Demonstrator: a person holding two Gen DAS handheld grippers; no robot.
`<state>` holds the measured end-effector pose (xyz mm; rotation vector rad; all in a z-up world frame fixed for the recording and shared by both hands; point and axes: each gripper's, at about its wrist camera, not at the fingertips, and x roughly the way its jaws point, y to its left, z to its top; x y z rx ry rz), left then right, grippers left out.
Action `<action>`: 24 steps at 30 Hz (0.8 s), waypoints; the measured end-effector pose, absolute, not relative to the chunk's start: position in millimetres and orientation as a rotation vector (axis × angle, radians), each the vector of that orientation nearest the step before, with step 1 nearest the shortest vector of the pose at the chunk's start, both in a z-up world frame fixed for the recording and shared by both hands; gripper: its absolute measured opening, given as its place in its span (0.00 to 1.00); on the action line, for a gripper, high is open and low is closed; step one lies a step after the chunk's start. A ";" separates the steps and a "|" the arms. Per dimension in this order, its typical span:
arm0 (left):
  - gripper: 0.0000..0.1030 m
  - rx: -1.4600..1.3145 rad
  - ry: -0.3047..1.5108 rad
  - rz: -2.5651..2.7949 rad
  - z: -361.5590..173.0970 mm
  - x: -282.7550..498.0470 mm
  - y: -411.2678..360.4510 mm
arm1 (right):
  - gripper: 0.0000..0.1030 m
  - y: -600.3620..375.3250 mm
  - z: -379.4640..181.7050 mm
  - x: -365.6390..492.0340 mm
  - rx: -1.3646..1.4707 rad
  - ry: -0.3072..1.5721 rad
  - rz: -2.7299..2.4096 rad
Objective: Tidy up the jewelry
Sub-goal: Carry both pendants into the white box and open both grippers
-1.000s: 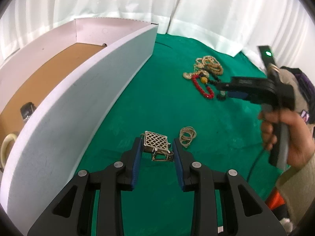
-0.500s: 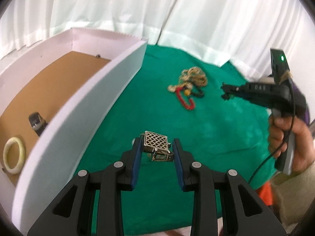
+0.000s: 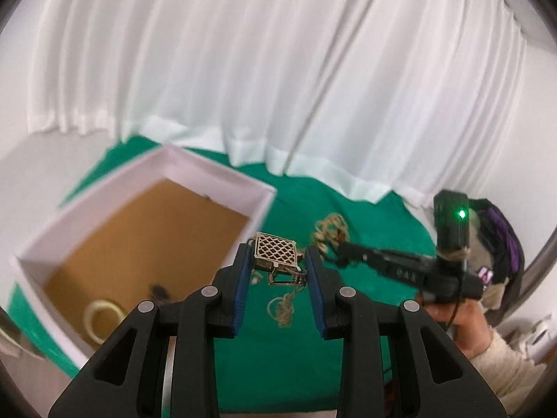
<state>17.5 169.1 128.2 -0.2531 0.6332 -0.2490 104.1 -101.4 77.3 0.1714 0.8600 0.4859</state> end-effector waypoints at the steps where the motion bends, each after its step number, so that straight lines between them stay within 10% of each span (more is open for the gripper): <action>1: 0.30 -0.246 0.634 -0.218 132.0 21.2 181.3 | 0.09 -91.7 80.0 107.2 0.165 0.858 0.509; 19: 0.30 -0.302 0.871 0.080 4.3 116.9 280.6 | 0.09 53.5 4.8 197.0 -0.004 1.002 0.621; 23: 0.37 -0.281 0.919 0.107 -11.9 125.6 280.6 | 0.15 56.8 -14.4 208.3 0.019 1.038 0.575; 24: 0.45 -0.276 0.920 0.113 -13.6 124.0 280.6 | 0.30 55.7 -16.8 209.2 0.026 1.044 0.556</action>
